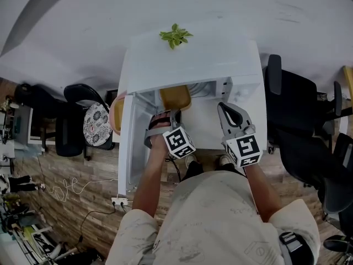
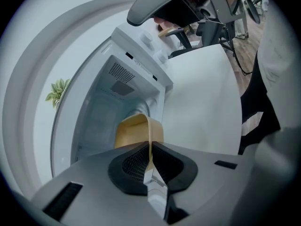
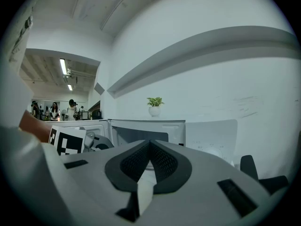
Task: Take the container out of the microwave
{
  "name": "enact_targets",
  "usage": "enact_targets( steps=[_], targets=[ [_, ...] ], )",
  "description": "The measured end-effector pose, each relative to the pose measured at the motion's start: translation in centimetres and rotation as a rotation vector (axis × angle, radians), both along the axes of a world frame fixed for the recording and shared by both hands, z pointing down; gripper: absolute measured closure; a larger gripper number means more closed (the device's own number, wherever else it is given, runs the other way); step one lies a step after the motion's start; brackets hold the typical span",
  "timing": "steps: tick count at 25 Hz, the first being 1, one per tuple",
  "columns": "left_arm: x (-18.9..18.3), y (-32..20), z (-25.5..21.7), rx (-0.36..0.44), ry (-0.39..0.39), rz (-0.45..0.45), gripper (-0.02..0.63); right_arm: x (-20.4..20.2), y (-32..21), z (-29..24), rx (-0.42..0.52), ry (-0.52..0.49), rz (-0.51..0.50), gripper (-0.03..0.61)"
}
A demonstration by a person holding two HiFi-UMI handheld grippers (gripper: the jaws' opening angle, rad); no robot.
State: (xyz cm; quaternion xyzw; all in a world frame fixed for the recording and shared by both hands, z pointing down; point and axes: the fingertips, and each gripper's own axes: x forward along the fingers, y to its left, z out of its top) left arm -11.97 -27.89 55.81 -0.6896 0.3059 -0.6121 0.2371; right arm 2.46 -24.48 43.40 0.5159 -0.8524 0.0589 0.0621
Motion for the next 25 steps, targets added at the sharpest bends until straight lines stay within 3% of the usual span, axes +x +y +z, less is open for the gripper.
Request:
enact_targets(
  steps=[25],
  targets=[
    [3.1,6.2,0.5,-0.013,-0.027,-0.137,0.588,2.3,1.7,2.7,-0.045,-0.015,-0.166,0.563]
  ],
)
